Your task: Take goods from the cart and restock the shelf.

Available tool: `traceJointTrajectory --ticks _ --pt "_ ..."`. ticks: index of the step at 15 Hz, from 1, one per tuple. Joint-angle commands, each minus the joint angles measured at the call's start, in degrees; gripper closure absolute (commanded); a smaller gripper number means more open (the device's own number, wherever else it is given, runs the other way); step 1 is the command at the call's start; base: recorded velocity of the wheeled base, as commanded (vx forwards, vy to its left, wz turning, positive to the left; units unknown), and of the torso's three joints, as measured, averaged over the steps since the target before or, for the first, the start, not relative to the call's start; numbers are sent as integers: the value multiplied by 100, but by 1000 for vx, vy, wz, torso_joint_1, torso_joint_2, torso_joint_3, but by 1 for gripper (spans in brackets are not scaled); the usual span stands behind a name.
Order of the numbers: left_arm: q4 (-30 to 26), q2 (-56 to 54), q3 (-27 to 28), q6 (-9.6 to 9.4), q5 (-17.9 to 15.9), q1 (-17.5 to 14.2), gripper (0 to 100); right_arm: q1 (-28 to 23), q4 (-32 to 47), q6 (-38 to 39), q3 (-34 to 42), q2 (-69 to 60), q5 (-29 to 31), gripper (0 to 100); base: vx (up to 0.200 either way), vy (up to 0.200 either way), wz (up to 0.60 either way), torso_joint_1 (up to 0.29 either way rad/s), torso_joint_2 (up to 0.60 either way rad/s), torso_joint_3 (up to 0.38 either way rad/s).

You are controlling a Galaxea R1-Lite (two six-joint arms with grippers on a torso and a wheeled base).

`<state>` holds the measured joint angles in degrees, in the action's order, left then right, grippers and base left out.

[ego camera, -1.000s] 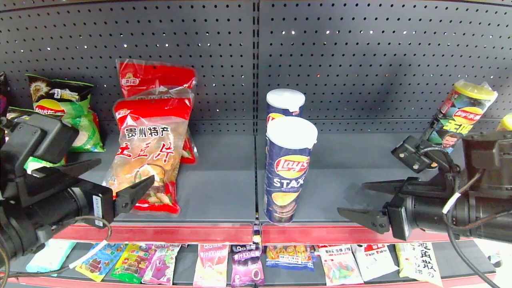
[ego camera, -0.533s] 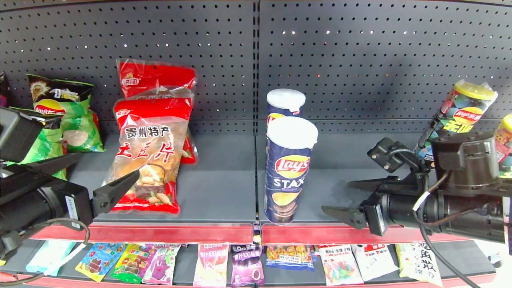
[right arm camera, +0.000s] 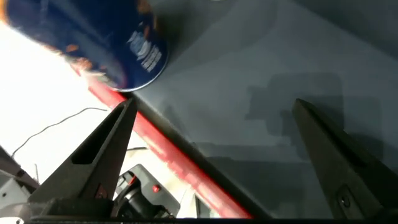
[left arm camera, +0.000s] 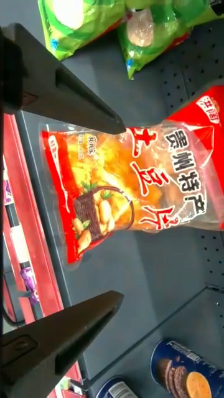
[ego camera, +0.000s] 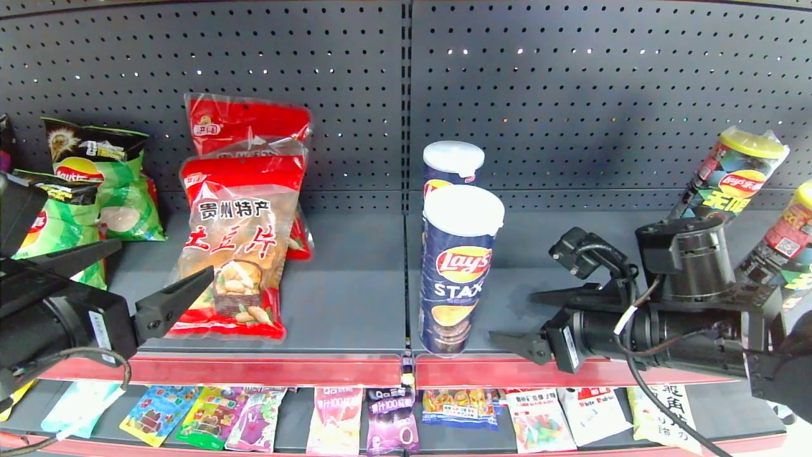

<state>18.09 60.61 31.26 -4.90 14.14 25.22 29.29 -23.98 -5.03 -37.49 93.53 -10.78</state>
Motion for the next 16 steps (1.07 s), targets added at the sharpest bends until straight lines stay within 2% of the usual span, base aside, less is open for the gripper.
traceJointTrajectory --ticks 1,16 --pt "1 21 -6 -2 1 0 0 -29 -28 2 -4 148 5 0 0 0 0 0 0 0" --pt "1 -14 -23 -2 -8 0 0 24 -37 2 -347 403 14 0 0 0 0 0 0 0"
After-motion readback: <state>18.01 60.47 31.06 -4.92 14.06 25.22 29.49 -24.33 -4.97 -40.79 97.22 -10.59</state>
